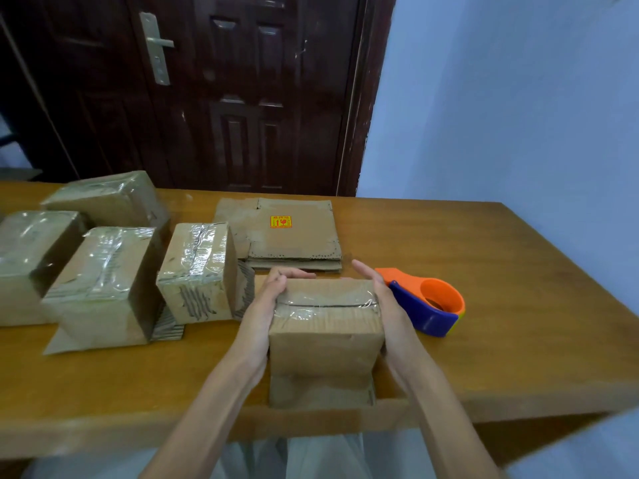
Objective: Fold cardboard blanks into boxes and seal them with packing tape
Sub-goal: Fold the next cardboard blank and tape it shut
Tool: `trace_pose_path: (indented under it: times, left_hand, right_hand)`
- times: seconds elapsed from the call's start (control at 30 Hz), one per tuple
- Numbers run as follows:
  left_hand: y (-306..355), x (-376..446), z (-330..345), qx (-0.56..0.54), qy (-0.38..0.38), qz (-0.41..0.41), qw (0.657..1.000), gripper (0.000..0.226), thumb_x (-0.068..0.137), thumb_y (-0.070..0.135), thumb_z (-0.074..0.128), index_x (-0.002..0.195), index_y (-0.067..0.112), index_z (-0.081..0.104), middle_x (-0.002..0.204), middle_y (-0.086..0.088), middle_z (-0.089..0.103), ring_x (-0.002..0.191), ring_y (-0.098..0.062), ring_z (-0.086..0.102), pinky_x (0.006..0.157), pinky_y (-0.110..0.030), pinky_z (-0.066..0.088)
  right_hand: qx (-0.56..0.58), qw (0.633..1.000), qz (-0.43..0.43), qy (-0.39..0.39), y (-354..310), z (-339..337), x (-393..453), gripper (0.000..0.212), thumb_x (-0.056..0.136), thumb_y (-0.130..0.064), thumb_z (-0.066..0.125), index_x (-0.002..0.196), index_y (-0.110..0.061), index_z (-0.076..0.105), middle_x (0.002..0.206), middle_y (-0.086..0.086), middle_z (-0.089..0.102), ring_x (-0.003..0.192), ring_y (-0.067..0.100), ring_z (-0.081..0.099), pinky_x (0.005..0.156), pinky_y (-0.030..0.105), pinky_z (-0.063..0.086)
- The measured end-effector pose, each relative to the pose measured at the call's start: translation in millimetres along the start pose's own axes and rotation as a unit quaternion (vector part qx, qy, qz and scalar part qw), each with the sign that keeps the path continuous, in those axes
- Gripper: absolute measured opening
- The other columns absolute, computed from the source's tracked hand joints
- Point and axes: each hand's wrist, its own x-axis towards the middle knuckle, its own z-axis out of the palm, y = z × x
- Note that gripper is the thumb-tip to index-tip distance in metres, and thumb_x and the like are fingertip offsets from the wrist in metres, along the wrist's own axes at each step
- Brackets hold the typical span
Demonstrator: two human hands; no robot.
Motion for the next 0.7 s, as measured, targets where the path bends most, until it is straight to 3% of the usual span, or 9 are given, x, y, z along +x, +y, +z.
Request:
trace_pose_path:
  times: [0.13, 0.27, 0.37, 0.47, 0.53, 0.6, 0.67, 0.7]
  left_hand:
    - [-6.6, -17.6, 6.5, -0.027, 0.034, 0.065, 0.997, 0.04, 0.104, 0.041, 0.05, 0.112, 0.005, 0.065, 0.116, -0.025, 0.067, 0.106, -0.034, 0.066, 0.093, -0.049, 0.05]
    - [-10.7, -31.5, 8.2, -0.029, 0.087, 0.117, 0.989, 0.036, 0.11, 0.03, 0.044, 0.118, 0.002, 0.067, 0.117, -0.018, 0.071, 0.116, -0.039, 0.066, 0.098, -0.05, 0.053]
    - [-11.1, -49.2, 12.4, 0.012, 0.127, 0.191, 0.973, 0.039, 0.111, 0.041, 0.041, 0.121, 0.017, 0.069, 0.122, -0.002, 0.072, 0.119, -0.023, 0.067, 0.1, -0.045, 0.054]
    - [-13.5, -62.0, 10.5, 0.138, 0.095, 0.275, 0.947, 0.057, 0.103, 0.069, 0.033, 0.126, 0.032, 0.07, 0.15, 0.007, 0.056, 0.139, -0.017, 0.052, 0.112, -0.045, 0.042]
    - [-16.7, -67.2, 2.1, 0.292, 0.027, 0.336, 0.895, 0.06, 0.103, 0.07, 0.029, 0.125, 0.033, 0.072, 0.161, 0.007, 0.043, 0.146, -0.02, 0.043, 0.112, -0.045, 0.039]
    - [-19.3, -66.4, -8.8, 0.425, -0.008, 0.389, 0.817, 0.055, 0.106, 0.064, 0.034, 0.127, 0.031, 0.073, 0.161, 0.007, 0.044, 0.149, -0.021, 0.039, 0.112, -0.051, 0.041]
    - [-20.4, -65.1, -12.5, 0.48, 0.005, 0.401, 0.78, 0.049, 0.107, 0.061, 0.04, 0.129, 0.033, 0.073, 0.155, 0.009, 0.052, 0.147, -0.019, 0.042, 0.109, -0.055, 0.045]
    - [-21.2, -64.5, -10.6, 0.495, 0.025, 0.399, 0.772, 0.048, 0.107, 0.061, 0.041, 0.128, 0.033, 0.073, 0.152, 0.008, 0.055, 0.144, -0.019, 0.045, 0.106, -0.055, 0.048]
  right_hand:
    - [0.076, 0.997, -0.012, -0.012, 5.0, 5.8, -2.1, 0.045, 0.11, -0.048, 0.035, 0.146, -0.031, 0.057, 0.138, -0.002, 0.068, 0.127, 0.019, 0.066, 0.109, 0.047, 0.051]
    - [0.087, 0.993, 0.017, -0.073, 5.2, 3.1, 1.0, 0.044, 0.112, -0.048, 0.034, 0.146, -0.033, 0.057, 0.139, 0.005, 0.068, 0.129, 0.023, 0.065, 0.107, 0.046, 0.051]
    - [0.003, 0.989, 0.023, -0.146, -9.7, -3.6, 10.7, 0.039, 0.112, -0.042, 0.04, 0.146, -0.035, 0.058, 0.141, 0.0, 0.067, 0.13, 0.02, 0.063, 0.108, 0.043, 0.051]
    - [-0.209, 0.959, -0.05, -0.183, -41.7, -6.2, 25.7, 0.032, 0.11, -0.032, 0.052, 0.14, -0.035, 0.062, 0.134, -0.013, 0.07, 0.12, -0.001, 0.064, 0.096, 0.016, 0.051]
    - [-0.321, 0.93, -0.111, -0.138, -56.5, -14.3, 36.3, 0.027, 0.107, -0.03, 0.059, 0.131, -0.038, 0.067, 0.123, -0.018, 0.073, 0.111, -0.005, 0.065, 0.095, 0.017, 0.053]
    - [-0.405, 0.898, -0.173, -0.015, -62.8, -32.6, 38.7, 0.019, 0.105, -0.041, 0.058, 0.119, -0.04, 0.07, 0.111, -0.021, 0.073, 0.105, -0.003, 0.066, 0.092, 0.028, 0.055]
    - [-0.516, 0.826, -0.203, 0.101, -61.3, -60.4, 34.5, 0.026, 0.101, -0.058, 0.053, 0.112, -0.04, 0.068, 0.104, -0.021, 0.069, 0.096, 0.002, 0.064, 0.08, 0.036, 0.058]
    - [-0.582, 0.784, -0.184, 0.114, -57.5, -74.4, 31.0, 0.034, 0.098, -0.066, 0.05, 0.115, -0.041, 0.066, 0.105, -0.019, 0.066, 0.095, 0.005, 0.063, 0.077, 0.038, 0.058]
